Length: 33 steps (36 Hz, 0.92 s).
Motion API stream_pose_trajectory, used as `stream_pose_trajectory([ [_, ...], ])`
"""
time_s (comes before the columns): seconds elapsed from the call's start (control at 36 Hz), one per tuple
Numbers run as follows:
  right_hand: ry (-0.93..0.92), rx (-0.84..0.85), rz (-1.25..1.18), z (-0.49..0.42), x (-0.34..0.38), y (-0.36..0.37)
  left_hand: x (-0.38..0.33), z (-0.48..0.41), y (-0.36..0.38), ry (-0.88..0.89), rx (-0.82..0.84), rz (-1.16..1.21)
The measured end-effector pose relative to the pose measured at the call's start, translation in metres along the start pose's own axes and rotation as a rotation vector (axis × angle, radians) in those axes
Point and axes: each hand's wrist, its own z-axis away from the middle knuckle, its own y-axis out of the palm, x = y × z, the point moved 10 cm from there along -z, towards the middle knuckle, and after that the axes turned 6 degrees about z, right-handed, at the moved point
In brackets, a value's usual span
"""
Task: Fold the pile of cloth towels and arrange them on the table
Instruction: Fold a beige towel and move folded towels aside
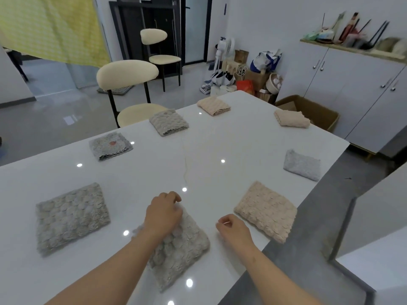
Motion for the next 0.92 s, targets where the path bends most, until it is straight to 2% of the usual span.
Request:
stream_pose_trajectory([
  [0.08, -0.037, -0.099, -0.021, -0.004, 0.000, -0.031, -0.041, -0.008, 0.028, 0.089, 0.155, 0.068],
  [0.19, -0.026, -0.223, -0.029, -0.008, -0.014, -0.073, -0.080, -0.013, 0.064, 0.124, 0.274, 0.102],
  [0.33, 0.067, -0.334, -0.011, -0.015, -0.044, -0.117, -0.103, -0.019, 0.108, 0.059, 0.389, 0.157],
  [0.44, 0.130, -0.415, 0.179, -0.023, -0.064, -0.150, -0.108, -0.023, 0.135, -0.046, 0.426, 0.153],
  [0.53, 0.178, -0.330, 0.333, -0.037, -0.080, -0.161, -0.105, -0.028, 0.150, -0.183, 0.428, 0.237],
  [0.61, 0.164, -0.217, 0.346, -0.054, -0.090, -0.163, -0.107, -0.033, 0.163, -0.286, 0.436, 0.332],
  [0.72, 0.112, -0.088, 0.329, -0.076, -0.092, -0.162, -0.114, -0.042, 0.175, -0.355, 0.434, 0.332],
  [0.83, 0.069, -0.013, 0.401, -0.092, -0.091, -0.169, -0.123, -0.045, 0.187, -0.405, 0.494, 0.440],
  [0.92, 0.024, 0.025, 0.367, -0.103, -0.087, -0.173, -0.127, -0.049, 0.185, -0.419, 0.447, 0.475],
])
